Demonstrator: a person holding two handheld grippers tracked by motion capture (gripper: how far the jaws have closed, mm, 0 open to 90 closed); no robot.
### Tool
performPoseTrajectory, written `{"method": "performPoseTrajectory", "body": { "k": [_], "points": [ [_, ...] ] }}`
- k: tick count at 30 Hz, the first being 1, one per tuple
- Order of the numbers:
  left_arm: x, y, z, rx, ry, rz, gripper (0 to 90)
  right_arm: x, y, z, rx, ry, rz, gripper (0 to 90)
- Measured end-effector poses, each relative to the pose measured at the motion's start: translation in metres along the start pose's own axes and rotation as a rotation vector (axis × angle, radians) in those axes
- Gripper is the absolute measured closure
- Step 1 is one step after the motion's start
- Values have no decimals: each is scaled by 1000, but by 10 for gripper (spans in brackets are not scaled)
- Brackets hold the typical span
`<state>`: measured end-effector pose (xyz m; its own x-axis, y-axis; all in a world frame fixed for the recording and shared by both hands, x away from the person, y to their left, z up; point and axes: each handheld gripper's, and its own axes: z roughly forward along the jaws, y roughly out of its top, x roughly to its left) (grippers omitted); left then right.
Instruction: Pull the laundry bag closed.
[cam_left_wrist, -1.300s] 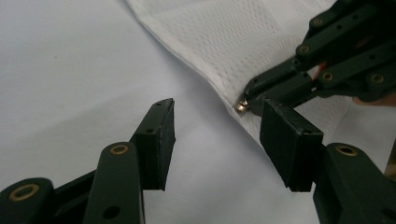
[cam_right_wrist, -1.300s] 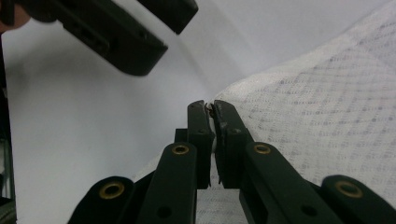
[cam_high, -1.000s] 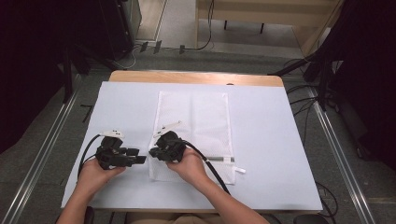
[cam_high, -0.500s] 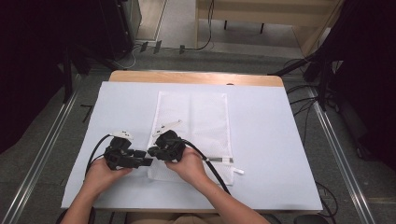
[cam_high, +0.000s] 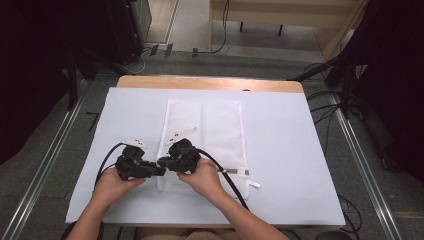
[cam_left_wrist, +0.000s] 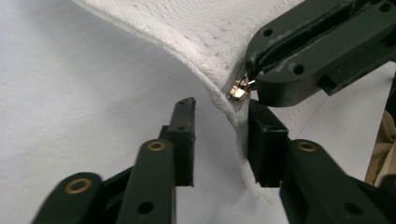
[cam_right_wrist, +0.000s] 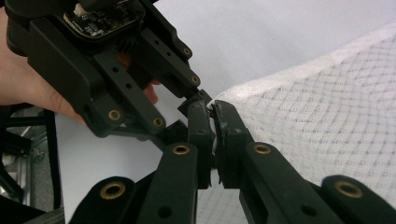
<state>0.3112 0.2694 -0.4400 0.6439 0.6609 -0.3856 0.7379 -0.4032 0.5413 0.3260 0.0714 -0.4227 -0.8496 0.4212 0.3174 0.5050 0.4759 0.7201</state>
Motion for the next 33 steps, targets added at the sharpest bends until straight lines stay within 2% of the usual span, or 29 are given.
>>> {"method": "performPoseTrajectory", "body": {
  "k": [4,9,17,28,33],
  "points": [
    [0,1,0,9,-17,-4,802,-1,0,0,-4,6,-4,877],
    [-1,1,-1,13,-19,0,859,-1,-2,1,4,15,5,878],
    [0,1,-2,21,-35,-9,874,-6,-5,3,4,25,3,880],
    [0,1,-3,31,-38,-12,885,-16,-11,4,0,67,35,882],
    [0,0,-5,35,-35,-11,888,-15,-13,4,-2,56,22,883]
  ]
}}
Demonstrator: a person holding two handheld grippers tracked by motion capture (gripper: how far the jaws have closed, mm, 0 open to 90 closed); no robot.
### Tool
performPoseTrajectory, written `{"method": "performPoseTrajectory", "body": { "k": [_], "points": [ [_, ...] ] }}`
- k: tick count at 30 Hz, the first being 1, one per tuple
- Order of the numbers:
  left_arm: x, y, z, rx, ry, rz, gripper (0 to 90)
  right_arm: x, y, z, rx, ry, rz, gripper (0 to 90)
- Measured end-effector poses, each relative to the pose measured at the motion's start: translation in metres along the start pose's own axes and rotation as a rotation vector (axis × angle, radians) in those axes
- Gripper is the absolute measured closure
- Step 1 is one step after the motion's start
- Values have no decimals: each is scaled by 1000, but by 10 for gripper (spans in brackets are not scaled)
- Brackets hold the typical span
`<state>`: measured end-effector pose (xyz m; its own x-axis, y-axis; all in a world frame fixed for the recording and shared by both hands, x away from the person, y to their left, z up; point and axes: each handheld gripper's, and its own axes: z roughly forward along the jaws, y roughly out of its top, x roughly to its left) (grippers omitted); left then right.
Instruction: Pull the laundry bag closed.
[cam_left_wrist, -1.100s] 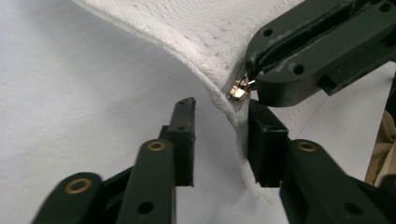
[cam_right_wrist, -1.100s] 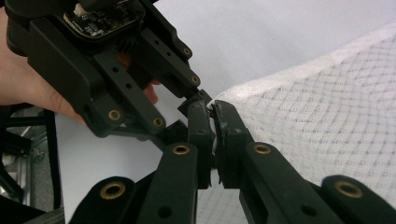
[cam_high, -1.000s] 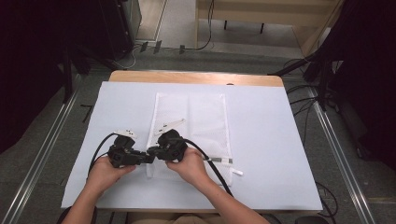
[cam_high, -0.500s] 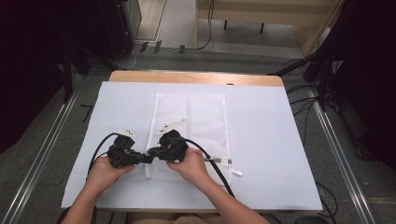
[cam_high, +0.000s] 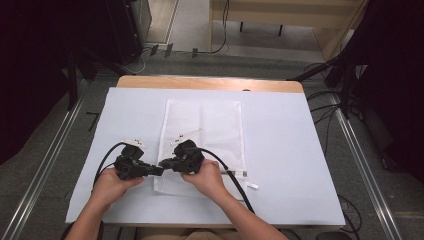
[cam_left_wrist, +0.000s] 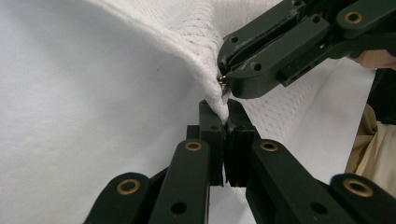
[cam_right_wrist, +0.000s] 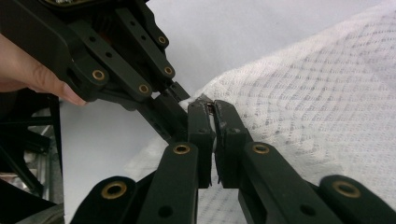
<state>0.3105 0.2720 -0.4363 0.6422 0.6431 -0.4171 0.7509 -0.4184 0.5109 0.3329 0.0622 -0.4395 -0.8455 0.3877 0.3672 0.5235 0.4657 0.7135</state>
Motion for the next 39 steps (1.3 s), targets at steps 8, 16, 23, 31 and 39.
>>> {"method": "performPoseTrajectory", "body": {
  "k": [8,16,23,31,39],
  "points": [
    [1,0,-1,3,-1,13,890,-2,-3,0,-1,14,12,885],
    [0,1,1,2,14,49,804,2,-1,-3,-4,16,-12,884],
    [0,1,1,2,10,54,820,3,-1,-3,2,24,-18,883],
    [-2,1,-1,3,5,52,881,2,-1,-3,2,31,-20,884],
    [-3,1,-4,10,3,46,888,0,-6,-1,-15,16,-64,886]
  ]
}}
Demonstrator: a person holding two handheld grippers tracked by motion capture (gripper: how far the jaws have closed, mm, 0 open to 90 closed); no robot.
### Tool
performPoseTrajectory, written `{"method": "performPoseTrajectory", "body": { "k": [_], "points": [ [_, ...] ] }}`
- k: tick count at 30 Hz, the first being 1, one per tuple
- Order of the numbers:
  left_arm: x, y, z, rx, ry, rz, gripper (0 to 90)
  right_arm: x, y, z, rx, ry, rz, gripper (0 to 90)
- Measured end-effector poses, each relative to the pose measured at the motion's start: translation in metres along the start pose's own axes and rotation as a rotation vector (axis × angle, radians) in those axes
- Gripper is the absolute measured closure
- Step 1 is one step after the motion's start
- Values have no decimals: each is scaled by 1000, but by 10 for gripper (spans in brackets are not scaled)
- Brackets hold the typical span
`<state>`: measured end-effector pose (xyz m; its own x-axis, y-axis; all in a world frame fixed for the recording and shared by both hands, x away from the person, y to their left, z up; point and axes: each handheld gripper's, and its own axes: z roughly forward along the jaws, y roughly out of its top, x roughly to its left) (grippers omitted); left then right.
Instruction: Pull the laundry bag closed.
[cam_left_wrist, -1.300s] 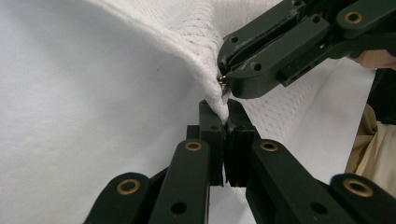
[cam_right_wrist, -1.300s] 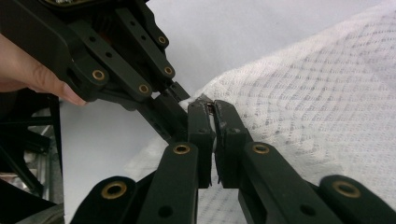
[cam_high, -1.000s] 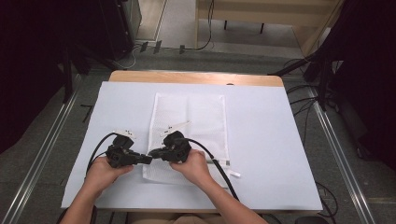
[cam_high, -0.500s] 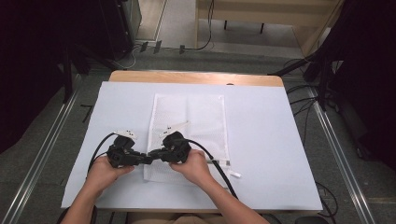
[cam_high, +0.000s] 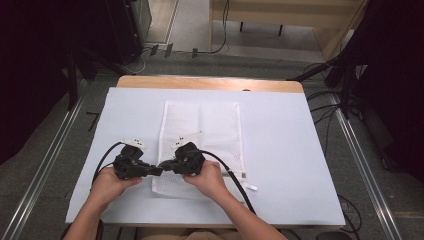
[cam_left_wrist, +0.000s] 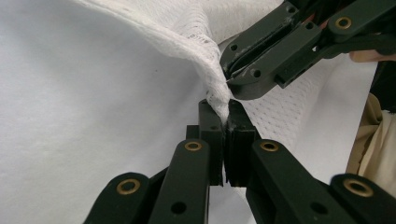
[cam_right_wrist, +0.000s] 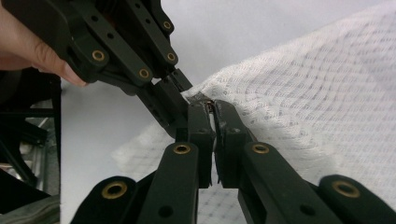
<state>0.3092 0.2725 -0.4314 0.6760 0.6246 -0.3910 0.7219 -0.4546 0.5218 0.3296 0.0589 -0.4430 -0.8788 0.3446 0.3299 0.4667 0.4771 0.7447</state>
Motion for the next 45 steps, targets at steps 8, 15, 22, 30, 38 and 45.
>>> {"method": "performPoseTrajectory", "body": {
  "k": [8,15,22,30,38,45],
  "points": [
    [-1,-1,-2,-8,1,20,889,4,-2,-3,-6,-17,-35,888],
    [-3,-1,-3,-10,4,35,889,-2,-7,-6,-9,2,-15,887],
    [1,-3,-8,-41,-8,26,889,-13,-12,-13,16,-7,22,887],
    [1,-4,-6,-37,-8,40,884,-12,-14,-17,25,-8,-11,886],
    [3,-6,-10,-54,-9,30,882,-20,-19,-27,24,-5,-1,885],
    [2,-6,-9,-67,-20,22,880,-21,-22,-38,13,2,23,883]
  ]
}}
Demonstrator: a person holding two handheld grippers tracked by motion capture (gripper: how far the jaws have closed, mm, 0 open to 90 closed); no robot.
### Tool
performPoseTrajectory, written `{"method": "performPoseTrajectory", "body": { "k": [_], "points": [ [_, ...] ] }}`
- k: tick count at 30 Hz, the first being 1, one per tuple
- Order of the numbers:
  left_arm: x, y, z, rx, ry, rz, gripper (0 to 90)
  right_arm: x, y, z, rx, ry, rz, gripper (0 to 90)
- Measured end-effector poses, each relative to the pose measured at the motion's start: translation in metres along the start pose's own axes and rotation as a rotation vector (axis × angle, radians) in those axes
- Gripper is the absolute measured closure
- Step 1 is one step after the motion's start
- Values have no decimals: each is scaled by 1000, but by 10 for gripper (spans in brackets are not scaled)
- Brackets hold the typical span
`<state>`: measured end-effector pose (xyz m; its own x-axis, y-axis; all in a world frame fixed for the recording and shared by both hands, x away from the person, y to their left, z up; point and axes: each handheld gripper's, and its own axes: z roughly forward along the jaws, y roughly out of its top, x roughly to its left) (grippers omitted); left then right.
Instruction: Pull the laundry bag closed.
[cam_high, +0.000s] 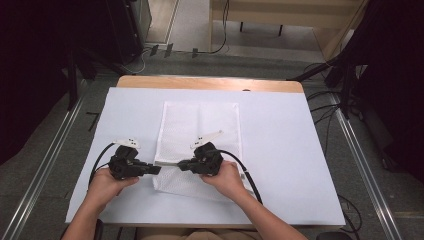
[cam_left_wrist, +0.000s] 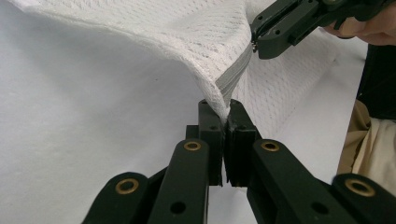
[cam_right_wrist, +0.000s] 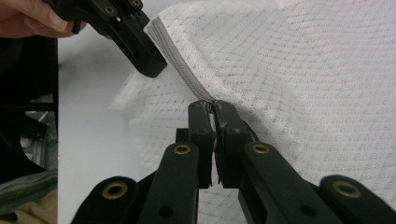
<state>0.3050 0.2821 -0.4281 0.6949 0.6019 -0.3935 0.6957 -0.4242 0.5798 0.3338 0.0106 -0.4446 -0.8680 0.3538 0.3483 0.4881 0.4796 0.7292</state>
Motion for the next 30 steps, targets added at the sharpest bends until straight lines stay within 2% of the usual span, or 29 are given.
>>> {"method": "performPoseTrajectory", "body": {
  "k": [3,6,13,20,30],
  "points": [
    [0,-1,-1,2,6,-6,879,-1,-1,-1,16,-7,-15,884],
    [1,-1,-1,-4,8,-6,879,-5,-2,-3,23,-7,-4,884],
    [1,-2,-2,-7,11,-7,879,-8,-8,-7,18,-15,-10,883],
    [1,-2,-3,-12,10,-8,879,-14,-12,-13,11,-19,15,883],
    [1,-3,-4,-21,4,-13,878,-18,-15,-20,11,-23,19,883]
  ]
}}
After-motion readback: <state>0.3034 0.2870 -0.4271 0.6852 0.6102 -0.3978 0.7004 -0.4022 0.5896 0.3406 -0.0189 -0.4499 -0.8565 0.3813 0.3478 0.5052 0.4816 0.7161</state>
